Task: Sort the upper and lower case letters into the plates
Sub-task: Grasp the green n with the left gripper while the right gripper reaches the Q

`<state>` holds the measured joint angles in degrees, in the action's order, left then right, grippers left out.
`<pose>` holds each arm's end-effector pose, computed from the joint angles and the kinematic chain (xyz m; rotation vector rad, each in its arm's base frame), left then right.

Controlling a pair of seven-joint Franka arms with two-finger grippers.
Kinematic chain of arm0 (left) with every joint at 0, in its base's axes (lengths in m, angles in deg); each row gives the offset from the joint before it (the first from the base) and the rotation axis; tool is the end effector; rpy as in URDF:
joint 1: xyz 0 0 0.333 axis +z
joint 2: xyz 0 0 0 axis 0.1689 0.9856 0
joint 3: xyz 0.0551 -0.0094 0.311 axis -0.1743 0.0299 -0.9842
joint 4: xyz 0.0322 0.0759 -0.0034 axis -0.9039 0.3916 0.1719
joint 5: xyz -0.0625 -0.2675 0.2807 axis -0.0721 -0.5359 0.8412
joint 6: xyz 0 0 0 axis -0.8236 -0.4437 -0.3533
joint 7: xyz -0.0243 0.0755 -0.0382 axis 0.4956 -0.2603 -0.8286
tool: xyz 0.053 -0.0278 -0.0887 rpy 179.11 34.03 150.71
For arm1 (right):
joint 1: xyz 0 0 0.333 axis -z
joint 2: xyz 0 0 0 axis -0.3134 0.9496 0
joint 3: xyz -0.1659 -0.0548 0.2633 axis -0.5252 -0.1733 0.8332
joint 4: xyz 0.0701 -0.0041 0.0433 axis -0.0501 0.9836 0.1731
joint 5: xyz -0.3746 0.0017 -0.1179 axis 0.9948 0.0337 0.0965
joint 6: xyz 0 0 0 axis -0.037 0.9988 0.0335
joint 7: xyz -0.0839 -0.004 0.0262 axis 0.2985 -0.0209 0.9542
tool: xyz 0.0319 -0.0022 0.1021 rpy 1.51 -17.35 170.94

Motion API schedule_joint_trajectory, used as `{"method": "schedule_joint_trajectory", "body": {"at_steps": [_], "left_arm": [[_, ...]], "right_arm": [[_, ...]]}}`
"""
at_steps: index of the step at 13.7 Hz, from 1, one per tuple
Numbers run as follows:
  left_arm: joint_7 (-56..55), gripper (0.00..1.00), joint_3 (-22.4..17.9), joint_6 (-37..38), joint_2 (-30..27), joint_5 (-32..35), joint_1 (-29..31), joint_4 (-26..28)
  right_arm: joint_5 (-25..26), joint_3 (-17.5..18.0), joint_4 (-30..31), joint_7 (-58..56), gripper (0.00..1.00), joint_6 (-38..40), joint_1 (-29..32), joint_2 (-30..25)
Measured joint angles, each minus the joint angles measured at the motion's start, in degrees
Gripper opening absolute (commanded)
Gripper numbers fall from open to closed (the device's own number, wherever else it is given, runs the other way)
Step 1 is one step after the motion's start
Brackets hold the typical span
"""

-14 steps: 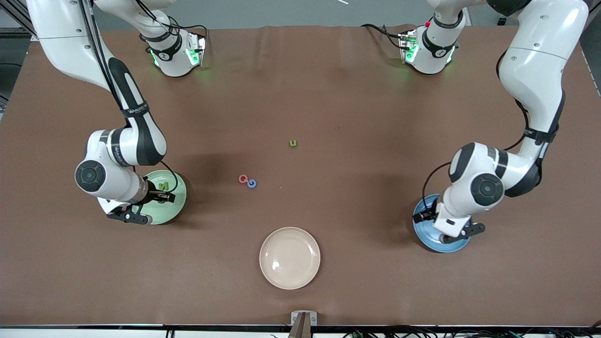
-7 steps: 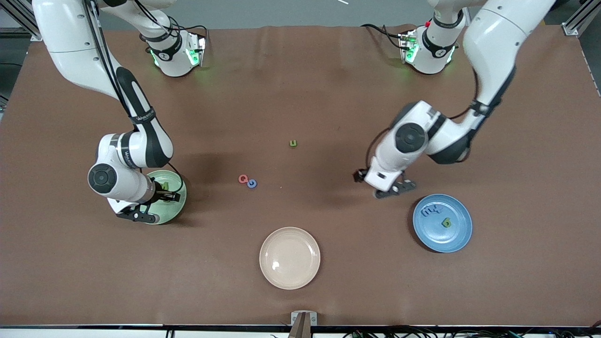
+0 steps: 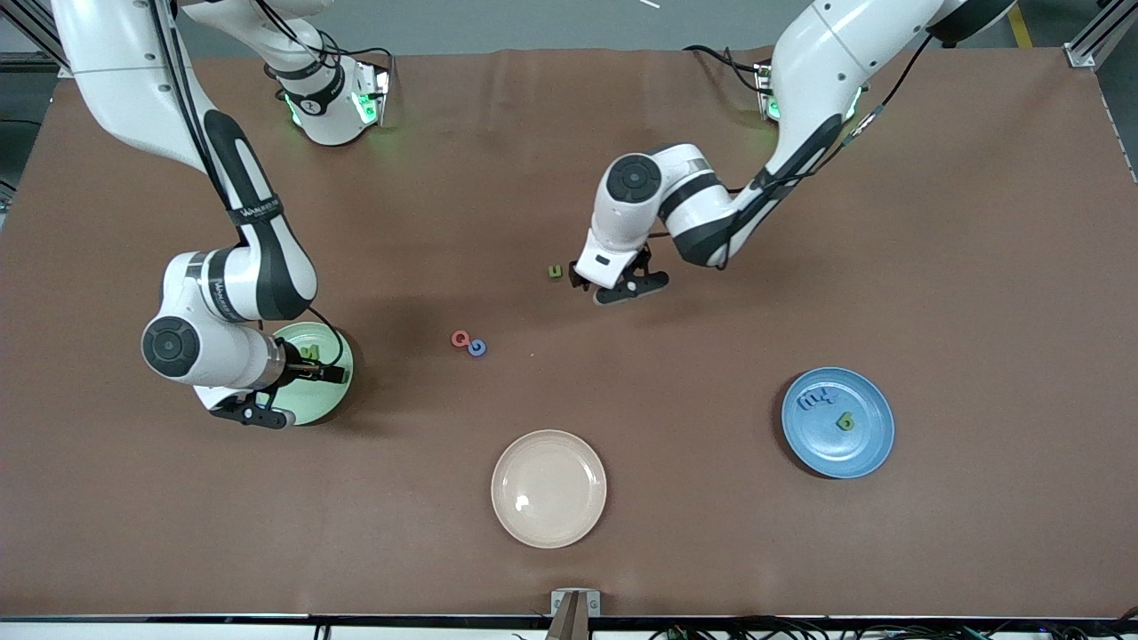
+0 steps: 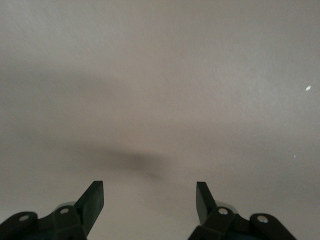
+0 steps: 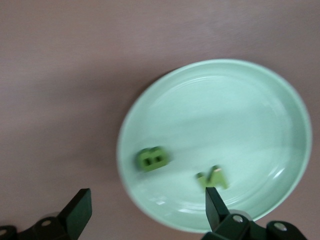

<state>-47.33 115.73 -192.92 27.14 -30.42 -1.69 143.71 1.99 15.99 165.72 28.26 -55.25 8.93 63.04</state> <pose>0.4152 -0.4703 0.2194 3.0232 0.5031 -0.0520 0.6324 0.0849 0.2535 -3.0788 0.3621 0.2689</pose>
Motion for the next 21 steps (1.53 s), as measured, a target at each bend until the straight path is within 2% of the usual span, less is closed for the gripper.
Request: {"method": "schedule_joint_trajectory", "body": {"at_steps": [3,7,12,16,19,21], "left_arm": [[-6.9,0.76,-0.06,-0.44,3.76,3.29,-3.54,-2.19],[-10.33,0.66,-0.33,-0.45,6.74,3.43,-7.35,-5.7],[-12.83,0.59,-5.56,-0.45,8.25,3.43,-13.16,-9.25],[-13.01,0.54,-5.95,-0.45,9.03,3.43,-13.59,-10.41],[-13.05,0.39,-5.98,-0.45,9.37,3.43,-13.59,-10.49],[-13.06,0.39,-5.94,-0.34,9.34,3.43,-13.61,-10.66]], "right_arm": [[-0.82,0.47,0.44,10.68,1.0,-2.39,-6.17,-0.17],[-0.83,0.5,5.31,21.55,1.0,-13.42,-13.39,0.83],[-0.78,0.39,8.14,28.06,1.0,-21.4,-18.31,3.54],[-0.73,-0.09,8.2,29.82,1.0,-23.13,-19.94,5.22],[-0.73,-1.71,8.6,31.01,1.0,-23.1,-22.01,5.43],[-0.67,-2.67,8.97,33.3,1.0,-23.11,-24.08,5.39]]}}
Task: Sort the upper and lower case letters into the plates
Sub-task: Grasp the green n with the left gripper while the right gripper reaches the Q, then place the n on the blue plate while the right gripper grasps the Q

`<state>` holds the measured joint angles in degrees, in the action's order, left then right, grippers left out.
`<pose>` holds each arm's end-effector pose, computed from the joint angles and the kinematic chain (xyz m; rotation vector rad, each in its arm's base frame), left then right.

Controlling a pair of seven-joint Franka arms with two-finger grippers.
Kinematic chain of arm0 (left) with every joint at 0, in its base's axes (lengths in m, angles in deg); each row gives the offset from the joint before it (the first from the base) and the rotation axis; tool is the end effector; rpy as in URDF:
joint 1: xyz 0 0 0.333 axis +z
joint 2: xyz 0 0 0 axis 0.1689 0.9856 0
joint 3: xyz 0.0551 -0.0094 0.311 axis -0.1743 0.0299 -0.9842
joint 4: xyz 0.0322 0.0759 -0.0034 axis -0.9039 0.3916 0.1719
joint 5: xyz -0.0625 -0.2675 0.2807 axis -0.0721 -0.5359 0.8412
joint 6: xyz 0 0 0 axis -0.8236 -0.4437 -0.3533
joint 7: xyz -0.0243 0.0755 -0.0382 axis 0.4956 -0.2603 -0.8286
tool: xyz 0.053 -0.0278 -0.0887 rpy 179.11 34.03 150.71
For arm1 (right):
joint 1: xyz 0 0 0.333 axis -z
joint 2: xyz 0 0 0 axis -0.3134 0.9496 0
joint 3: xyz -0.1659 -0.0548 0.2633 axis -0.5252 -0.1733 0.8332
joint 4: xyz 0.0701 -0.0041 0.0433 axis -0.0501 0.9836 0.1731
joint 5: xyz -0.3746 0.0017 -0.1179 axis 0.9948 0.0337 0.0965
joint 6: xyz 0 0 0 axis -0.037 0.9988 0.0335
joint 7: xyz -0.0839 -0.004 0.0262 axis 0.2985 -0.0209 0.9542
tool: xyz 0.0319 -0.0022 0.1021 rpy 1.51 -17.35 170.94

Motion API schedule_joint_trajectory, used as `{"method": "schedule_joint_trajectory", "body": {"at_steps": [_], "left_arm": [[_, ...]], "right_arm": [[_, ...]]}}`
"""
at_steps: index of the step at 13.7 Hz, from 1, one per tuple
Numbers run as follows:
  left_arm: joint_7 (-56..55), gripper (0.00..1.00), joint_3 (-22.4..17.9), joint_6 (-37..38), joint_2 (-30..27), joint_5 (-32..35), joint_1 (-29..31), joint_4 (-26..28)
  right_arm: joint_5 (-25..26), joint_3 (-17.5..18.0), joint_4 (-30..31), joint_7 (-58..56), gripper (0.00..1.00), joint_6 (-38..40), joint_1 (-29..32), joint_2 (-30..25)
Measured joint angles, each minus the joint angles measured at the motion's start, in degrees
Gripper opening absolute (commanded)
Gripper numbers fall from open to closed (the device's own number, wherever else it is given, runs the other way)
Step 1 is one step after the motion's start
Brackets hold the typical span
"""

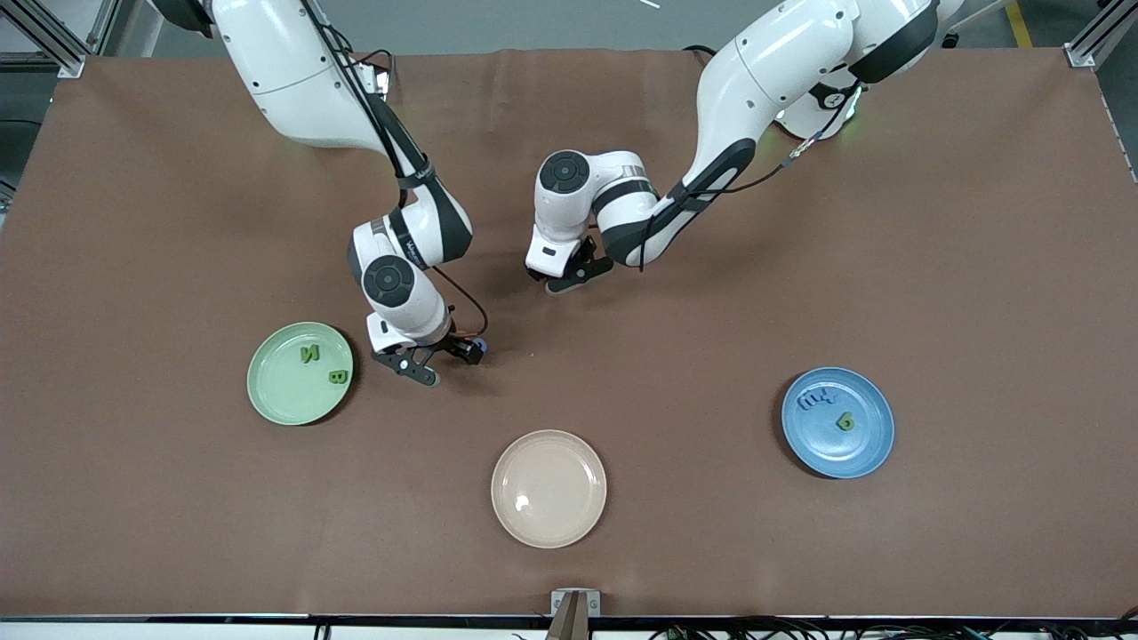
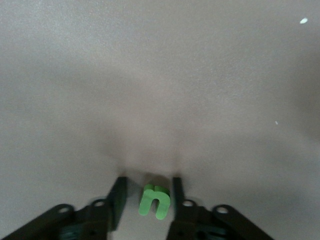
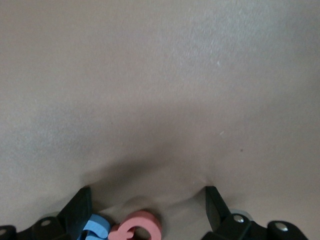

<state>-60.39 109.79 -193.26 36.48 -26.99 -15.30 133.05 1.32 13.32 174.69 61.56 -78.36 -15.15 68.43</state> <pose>0.3819 -0.5473 0.1745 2.9946 0.6494 -0.0337 0.5431 0.2946 0.1655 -3.0488 0.7192 0.0262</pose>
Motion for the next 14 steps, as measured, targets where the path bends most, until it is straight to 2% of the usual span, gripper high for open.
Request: {"method": "schedule_joint_trajectory", "body": {"at_steps": [2,5,6,11,14], "left_arm": [[0.0,0.35,0.0,0.0,0.03,0.0,-0.25,-0.04],[-0.03,0.1,0.0,0.0,0.03,0.0,-0.68,-0.06],[-0.03,0.06,0.0,0.0,0.03,0.0,-0.68,-0.13],[-0.03,0.02,-0.42,0.61,-0.69,0.06,1.19,-1.17],[2.47,0.03,-0.48,5.93,-4.74,0.27,5.88,-1.85]], "right_arm": [[0.03,-0.32,0.04,2.51,1.0,0.0,-1.73,-0.01],[0.06,-0.52,0.07,4.76,1.0,0.0,-3.92,-0.02],[0.1,-0.78,0.08,4.96,1.0,0.0,-4.19,-0.02],[1.11,-1.99,0.11,4.97,0.81,0.08,-4.25,-0.16],[1.19,-2.16,0.15,5.36,0.68,0.31,-4.26,-0.41]]}}
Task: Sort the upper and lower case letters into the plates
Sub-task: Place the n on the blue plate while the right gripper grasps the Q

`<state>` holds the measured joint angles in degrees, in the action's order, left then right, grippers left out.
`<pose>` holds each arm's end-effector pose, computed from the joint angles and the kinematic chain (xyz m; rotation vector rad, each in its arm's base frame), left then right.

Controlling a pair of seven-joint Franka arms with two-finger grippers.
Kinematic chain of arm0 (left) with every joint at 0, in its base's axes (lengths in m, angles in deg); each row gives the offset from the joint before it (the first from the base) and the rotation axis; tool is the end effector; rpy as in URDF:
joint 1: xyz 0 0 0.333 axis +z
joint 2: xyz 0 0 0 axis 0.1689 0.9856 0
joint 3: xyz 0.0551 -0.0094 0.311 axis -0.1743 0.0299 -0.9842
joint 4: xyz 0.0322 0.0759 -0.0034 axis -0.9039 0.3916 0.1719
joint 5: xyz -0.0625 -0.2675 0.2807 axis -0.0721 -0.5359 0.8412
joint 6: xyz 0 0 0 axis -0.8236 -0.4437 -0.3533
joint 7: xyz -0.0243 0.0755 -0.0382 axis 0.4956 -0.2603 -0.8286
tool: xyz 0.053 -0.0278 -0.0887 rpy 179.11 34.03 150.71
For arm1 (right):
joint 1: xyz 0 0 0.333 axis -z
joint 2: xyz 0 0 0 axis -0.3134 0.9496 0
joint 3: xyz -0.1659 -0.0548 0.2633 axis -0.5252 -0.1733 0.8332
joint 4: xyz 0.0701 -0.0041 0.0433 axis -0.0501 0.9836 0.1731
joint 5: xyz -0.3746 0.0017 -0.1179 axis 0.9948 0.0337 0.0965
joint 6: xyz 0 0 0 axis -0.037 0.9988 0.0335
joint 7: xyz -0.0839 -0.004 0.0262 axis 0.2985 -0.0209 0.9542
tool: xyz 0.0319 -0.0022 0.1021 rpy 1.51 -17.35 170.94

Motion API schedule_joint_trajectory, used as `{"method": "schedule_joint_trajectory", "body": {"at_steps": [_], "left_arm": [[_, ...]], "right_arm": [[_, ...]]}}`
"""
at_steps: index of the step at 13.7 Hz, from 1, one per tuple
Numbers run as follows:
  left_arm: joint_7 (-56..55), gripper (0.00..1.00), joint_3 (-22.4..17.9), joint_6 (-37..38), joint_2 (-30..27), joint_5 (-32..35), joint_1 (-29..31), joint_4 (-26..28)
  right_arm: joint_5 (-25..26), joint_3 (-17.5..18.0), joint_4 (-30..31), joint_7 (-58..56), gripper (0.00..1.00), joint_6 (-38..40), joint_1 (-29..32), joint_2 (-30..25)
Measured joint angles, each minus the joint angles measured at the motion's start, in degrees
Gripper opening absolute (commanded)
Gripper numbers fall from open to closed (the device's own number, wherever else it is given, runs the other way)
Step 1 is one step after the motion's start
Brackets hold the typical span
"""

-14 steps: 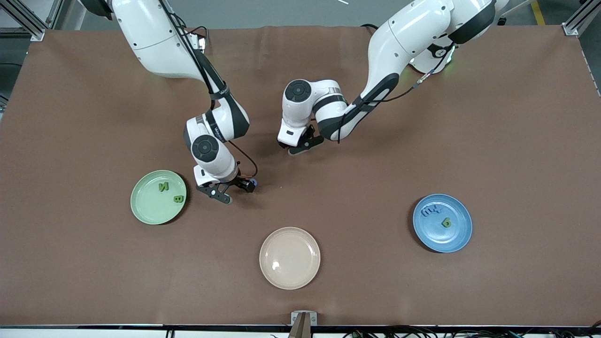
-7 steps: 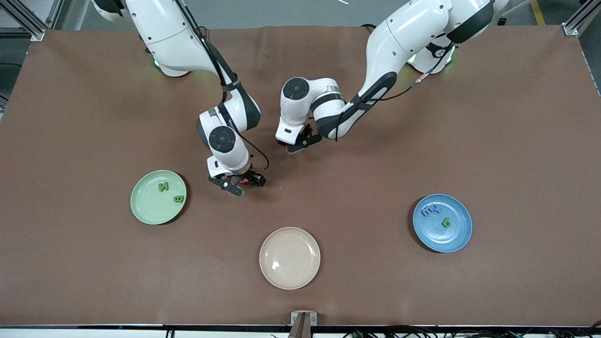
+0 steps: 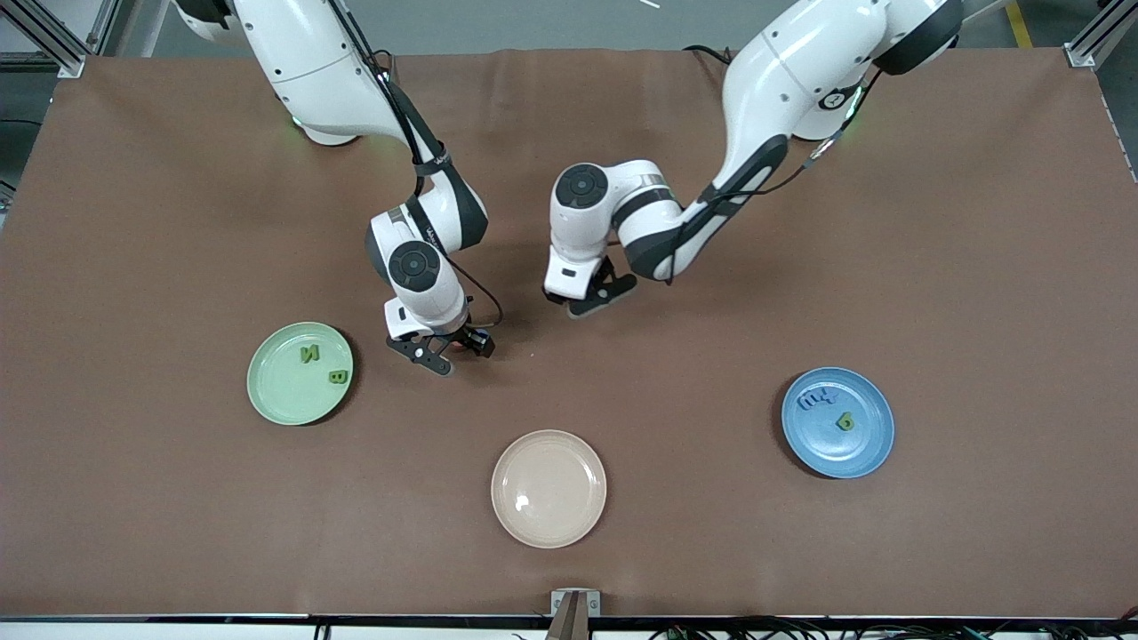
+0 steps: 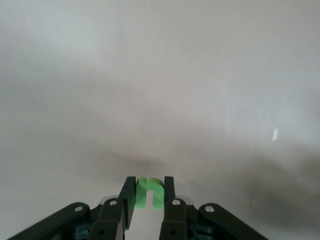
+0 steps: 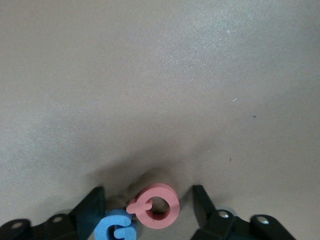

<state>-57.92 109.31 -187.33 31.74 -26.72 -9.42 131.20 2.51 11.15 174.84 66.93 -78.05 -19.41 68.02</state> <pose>0.4571 -0.4997 0.2235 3.0023 0.7672 0.0938 0.5315 0.3150 0.1698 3.0312 -0.7690 0.0091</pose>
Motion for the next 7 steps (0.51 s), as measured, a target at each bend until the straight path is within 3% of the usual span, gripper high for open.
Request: {"method": "schedule_joint_trajectory", "body": {"at_steps": [3,7], "left_arm": [[7.92,0.03,-0.08,1.53,-4.48,0.0,7.1,-0.05],[21.45,0.03,-0.17,3.1,-6.35,0.01,19.2,-0.02]], "right_arm": [[0.02,-0.06,0.04,0.14,0.61,0.1,-0.04,-0.1],[0.35,-0.32,0.16,1.34,0.52,0.09,-0.69,-0.18]]}}
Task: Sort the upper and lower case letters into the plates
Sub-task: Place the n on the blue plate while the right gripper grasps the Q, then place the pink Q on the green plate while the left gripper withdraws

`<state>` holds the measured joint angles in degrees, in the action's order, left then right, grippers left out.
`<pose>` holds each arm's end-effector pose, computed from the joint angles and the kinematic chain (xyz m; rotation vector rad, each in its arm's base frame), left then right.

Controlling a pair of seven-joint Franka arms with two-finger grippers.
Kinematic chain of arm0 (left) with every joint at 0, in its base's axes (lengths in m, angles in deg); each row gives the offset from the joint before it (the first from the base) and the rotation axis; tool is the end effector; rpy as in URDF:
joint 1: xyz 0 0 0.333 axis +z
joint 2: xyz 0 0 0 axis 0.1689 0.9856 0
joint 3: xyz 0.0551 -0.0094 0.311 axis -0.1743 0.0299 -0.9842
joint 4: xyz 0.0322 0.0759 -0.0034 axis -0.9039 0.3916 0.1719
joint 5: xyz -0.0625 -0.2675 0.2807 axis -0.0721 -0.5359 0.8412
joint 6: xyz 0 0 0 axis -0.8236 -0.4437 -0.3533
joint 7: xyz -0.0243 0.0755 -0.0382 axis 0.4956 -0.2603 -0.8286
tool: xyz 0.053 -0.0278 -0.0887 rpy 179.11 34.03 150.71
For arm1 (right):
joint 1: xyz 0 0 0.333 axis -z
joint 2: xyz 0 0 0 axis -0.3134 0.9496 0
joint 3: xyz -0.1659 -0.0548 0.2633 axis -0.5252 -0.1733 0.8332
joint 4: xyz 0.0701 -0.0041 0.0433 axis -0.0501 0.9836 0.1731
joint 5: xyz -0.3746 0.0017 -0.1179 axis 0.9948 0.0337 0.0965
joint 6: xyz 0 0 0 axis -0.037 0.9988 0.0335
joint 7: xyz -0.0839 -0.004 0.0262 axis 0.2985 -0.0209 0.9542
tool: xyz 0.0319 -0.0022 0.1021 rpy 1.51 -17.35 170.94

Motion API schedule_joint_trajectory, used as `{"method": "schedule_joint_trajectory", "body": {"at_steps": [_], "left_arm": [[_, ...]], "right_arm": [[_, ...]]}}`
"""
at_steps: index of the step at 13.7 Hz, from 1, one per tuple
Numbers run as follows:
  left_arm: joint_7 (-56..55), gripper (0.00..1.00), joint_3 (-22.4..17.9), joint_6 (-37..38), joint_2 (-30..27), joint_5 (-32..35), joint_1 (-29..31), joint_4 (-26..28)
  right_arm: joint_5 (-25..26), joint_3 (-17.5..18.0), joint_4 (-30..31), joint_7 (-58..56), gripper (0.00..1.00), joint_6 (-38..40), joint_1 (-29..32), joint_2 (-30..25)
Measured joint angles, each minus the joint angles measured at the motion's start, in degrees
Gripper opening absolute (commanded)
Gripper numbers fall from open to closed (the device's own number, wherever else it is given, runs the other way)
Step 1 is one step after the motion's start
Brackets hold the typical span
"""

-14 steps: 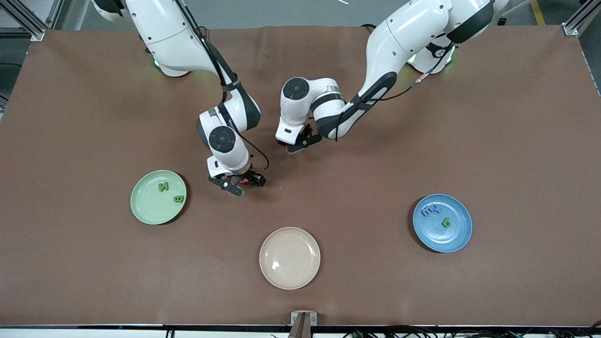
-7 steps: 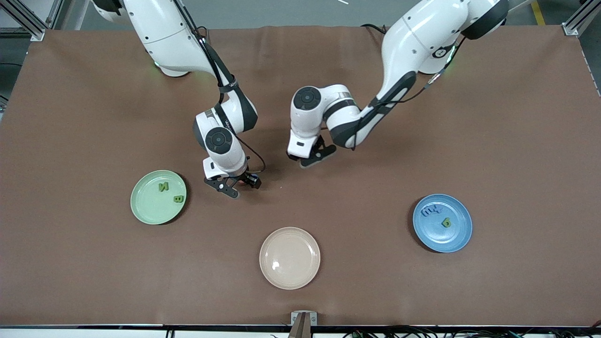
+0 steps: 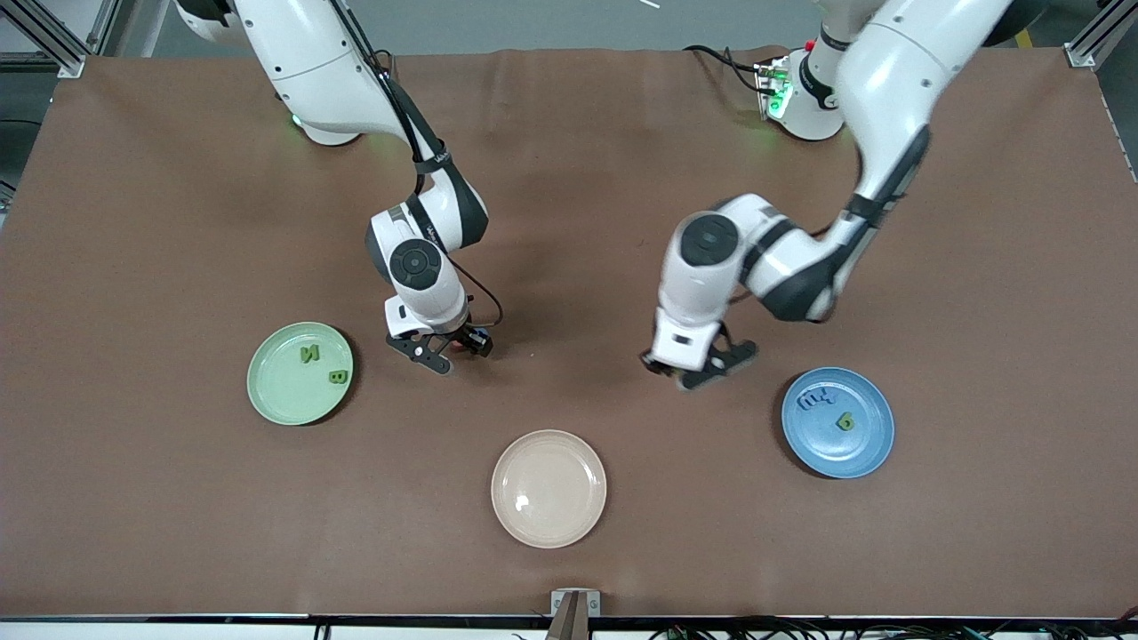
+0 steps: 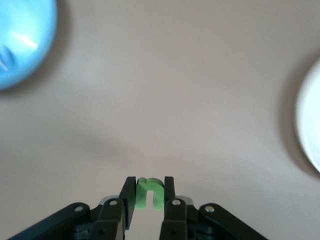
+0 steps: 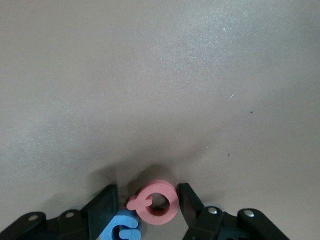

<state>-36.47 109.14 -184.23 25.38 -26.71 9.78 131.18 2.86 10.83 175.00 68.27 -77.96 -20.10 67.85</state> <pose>0.6023 -0.3156 0.2845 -3.0416 -0.7234 -0.2408 0.5288 0.3182 0.1707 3.0219 -0.7846 0.0150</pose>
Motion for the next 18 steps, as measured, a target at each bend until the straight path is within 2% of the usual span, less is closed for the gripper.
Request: {"method": "schedule_joint_trajectory", "body": {"at_steps": [3,5,6,10,14,15,16,17,18], "left_arm": [[9.26,0.03,-0.09,0.66,0.08,0.0,7.75,0.59],[15.12,0.06,-0.2,0.76,0.31,0.0,11.77,0.96],[17.77,0.07,-0.2,0.77,0.44,0.0,13.61,1.13],[24.18,0.1,-0.3,0.77,1.0,0.0,17.28,2.04],[29.55,0.18,-0.38,0.66,2.63,0.0,20.53,2.08],[29.71,0.25,-0.37,0.6,2.96,0.01,20.72,2.07],[29.72,0.38,-0.37,0.55,3.18,0.01,20.73,2.06],[29.72,0.46,-0.31,0.51,3.29,0.02,20.72,2.05],[29.72,0.64,-0.27,0.49,3.3,0.03,20.7,1.98]], "right_arm": [[0.04,-0.12,0.09,0.16,0.29,0.08,-0.36,-0.06],[0.04,-0.13,0.11,0.17,0.04,0.21,-0.41,-0.15],[0.04,-0.14,0.12,0.18,0.01,0.21,-0.41,-0.16],[0.04,-0.86,-0.28,-1.7,0.0,2.19,0.26,-0.88],[0.04,-1.87,-2.84,-16.56,0.0,11.74,8.97,-4.77],[0.04,-1.92,-2.92,-20.8,0.0,12.36,11.72,-5.46],[0.04,-1.94,-2.92,-24.41,0.0,12.55,14.1,-5.72],[0.04,-1.95,-2.91,-27.57,0.0,12.55,16.06,-5.7],[0.05,-1.96,-2.91,-30.94,0.0,12.47,17.97,-5.68]]}}
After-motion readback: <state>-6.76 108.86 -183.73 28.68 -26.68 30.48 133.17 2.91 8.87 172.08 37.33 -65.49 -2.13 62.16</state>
